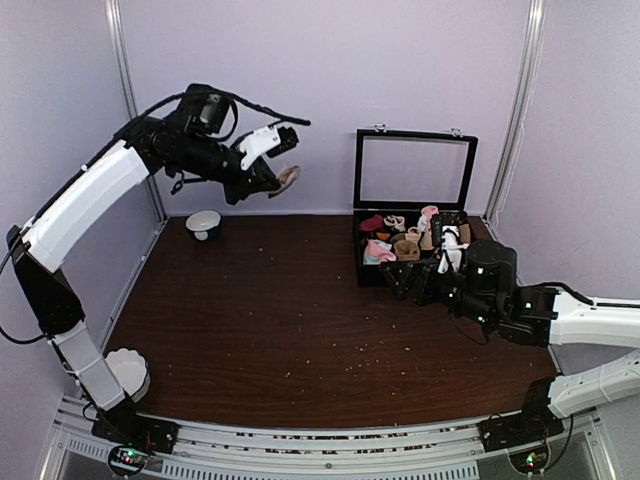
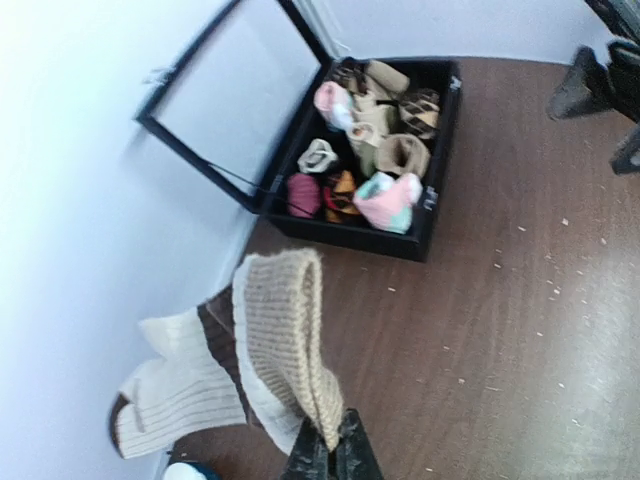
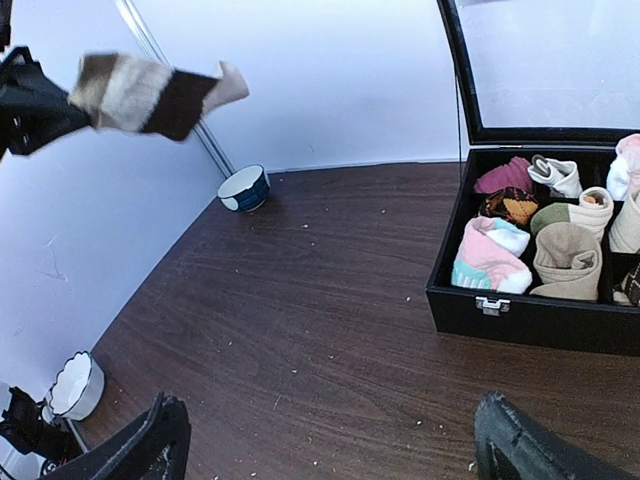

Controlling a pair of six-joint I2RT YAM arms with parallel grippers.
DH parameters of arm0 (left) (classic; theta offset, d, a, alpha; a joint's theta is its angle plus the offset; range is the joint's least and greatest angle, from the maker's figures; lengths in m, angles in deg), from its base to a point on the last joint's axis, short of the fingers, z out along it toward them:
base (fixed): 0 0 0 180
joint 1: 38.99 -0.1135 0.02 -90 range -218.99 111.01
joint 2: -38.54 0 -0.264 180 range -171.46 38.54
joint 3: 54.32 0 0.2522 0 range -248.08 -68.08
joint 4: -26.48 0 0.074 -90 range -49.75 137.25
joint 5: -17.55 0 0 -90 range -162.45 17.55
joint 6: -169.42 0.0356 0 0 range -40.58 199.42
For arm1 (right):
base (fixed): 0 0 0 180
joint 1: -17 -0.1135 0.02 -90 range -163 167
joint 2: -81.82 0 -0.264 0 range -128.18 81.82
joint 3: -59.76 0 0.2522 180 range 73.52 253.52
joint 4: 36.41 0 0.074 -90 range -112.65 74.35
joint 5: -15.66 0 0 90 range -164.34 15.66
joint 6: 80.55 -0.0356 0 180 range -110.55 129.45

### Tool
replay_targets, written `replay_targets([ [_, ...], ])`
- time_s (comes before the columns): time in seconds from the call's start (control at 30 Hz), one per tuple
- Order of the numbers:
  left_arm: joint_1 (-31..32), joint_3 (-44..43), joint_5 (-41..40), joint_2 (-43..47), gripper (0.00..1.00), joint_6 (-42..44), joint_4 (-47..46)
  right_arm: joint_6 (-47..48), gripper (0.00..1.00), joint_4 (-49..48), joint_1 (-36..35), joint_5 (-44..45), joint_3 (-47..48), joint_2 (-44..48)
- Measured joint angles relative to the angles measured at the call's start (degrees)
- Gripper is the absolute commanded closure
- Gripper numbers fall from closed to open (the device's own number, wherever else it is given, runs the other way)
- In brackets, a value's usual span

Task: Roll the socks
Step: Flatten out the sock at the center of the board.

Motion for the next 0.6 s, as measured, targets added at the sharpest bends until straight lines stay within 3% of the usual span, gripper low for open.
replay_targets([
  [0.13,2.29,16.15,2.16,1.18,1.00,-0.87,-2.49,0.28,0.00,0.24,-0.02,-1.60,-0.11,-0.09],
  [0.27,2.84,30.75,5.07,-6.34,1.00,-2.64,-3.08,1.31,0.00,2.23,-0.02,-3.06,-0.79,0.72],
  [0.4,6.12,37.73,7.89,-12.57,0.99,-3.23,-2.43,2.45,0.00,5.07,-0.02,-4.96,-1.40,2.60],
  [0.47,8.90,38.75,10.03,-12.68,0.81,-3.23,-2.21,3.08,0.00,6.45,-0.02,-6.05,-1.44,3.54],
  [0.6,12.79,38.84,15.21,-10.36,0.60,-2.84,-2.69,4.07,0.00,8.66,-0.07,-7.67,-1.44,5.27],
])
